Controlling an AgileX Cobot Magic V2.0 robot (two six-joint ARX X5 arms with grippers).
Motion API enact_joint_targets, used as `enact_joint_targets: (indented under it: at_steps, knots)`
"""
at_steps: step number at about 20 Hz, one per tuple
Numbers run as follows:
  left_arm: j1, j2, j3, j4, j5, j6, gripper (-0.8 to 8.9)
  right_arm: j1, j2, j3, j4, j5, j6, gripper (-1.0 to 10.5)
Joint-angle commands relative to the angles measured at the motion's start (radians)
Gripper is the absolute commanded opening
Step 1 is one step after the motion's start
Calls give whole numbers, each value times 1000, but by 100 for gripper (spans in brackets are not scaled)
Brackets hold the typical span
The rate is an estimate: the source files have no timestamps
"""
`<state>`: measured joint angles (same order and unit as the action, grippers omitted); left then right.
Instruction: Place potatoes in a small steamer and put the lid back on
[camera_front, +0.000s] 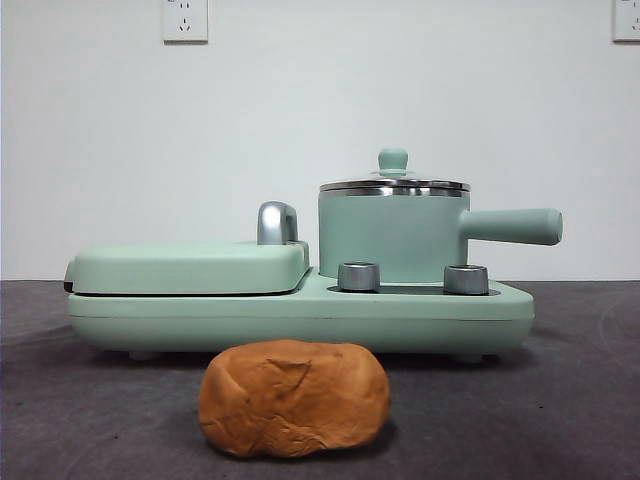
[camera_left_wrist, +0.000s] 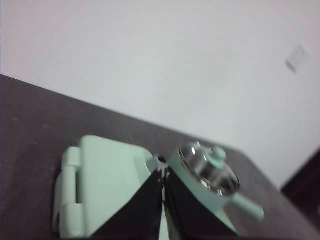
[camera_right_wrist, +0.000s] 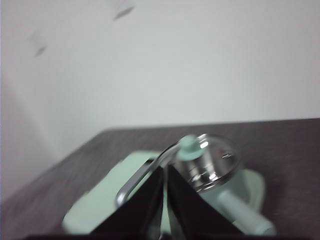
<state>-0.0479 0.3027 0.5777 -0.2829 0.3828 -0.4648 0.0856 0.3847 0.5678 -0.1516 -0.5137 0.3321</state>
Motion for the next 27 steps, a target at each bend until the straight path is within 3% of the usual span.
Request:
enact_joint_targets:
  at_steps: [1,7,17,20,23,27]
  knots:
    - [-10,64,72,-36,60,173,9,30,62,53,-60,-39,-158,8]
    - [-63,176,157,-146,97,392,9,164,141,91,-198,-16,-340,8]
    - [-206,262,167,-341,85,765,38,389,183,91,-397,222,-558,9]
    - [-225,271,167,-350,86,792,188,425,183,91,-407,264,-561,15]
    - [-230,272,167,-335,86,789,370,439,183,91,-407,261,-559,149]
    - [-230,272,167,-316,86,780,357,439,183,91,-407,260,-548,269]
